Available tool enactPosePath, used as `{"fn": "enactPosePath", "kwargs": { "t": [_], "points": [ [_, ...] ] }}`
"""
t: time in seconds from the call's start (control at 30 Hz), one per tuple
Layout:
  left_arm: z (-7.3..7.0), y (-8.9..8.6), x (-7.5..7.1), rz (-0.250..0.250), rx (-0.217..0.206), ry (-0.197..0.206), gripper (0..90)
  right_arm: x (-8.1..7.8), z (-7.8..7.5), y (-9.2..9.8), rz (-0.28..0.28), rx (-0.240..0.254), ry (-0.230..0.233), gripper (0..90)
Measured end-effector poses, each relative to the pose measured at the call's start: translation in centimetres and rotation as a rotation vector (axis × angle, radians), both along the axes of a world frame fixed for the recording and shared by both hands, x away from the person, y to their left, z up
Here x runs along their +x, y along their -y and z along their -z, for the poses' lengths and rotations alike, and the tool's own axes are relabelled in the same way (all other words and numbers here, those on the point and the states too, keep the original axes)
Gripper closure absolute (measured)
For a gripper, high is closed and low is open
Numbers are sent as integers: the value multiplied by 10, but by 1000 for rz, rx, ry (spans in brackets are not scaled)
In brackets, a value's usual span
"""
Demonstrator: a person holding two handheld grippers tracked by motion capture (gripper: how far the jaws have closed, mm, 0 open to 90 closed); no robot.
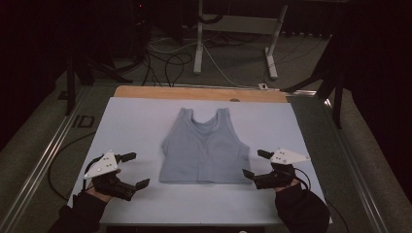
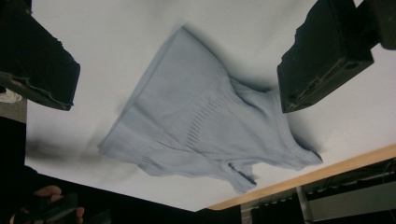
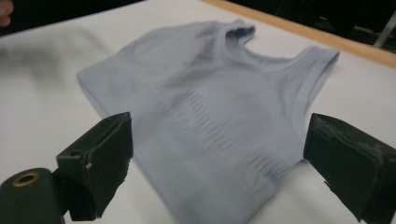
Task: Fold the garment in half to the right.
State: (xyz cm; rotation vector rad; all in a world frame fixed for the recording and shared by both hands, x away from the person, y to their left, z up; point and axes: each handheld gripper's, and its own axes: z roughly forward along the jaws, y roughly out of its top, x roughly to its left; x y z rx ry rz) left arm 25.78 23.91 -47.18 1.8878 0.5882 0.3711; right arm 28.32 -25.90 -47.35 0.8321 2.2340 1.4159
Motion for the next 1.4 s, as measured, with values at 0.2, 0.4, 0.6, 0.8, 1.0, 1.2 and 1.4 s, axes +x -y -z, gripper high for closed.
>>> {"fn": "enactPosePath", "kwargs": {
  "t": [0.2,0.4,0.6,0.8,1.0,1.2,1.4],
  "points": [
    [-11,5,4,-9,39,17,1,7,-17,-5,-18,2,21,83],
    [-20,12,8,-13,57,9,1,18,-31,-16,-42,-5,52,83],
    [-24,19,13,-14,71,-3,1,31,-41,-32,-70,-12,66,83],
    [-27,24,18,-15,77,-22,2,46,-48,-49,-104,-24,76,84],
    [-30,30,20,-27,79,-29,2,61,-55,-66,-128,-17,72,83],
    [-33,36,21,-50,96,-45,2,74,-60,-85,-155,-20,79,84],
    [-35,43,21,-63,102,-48,2,90,-62,-98,-167,-16,68,83]
  ]
}}
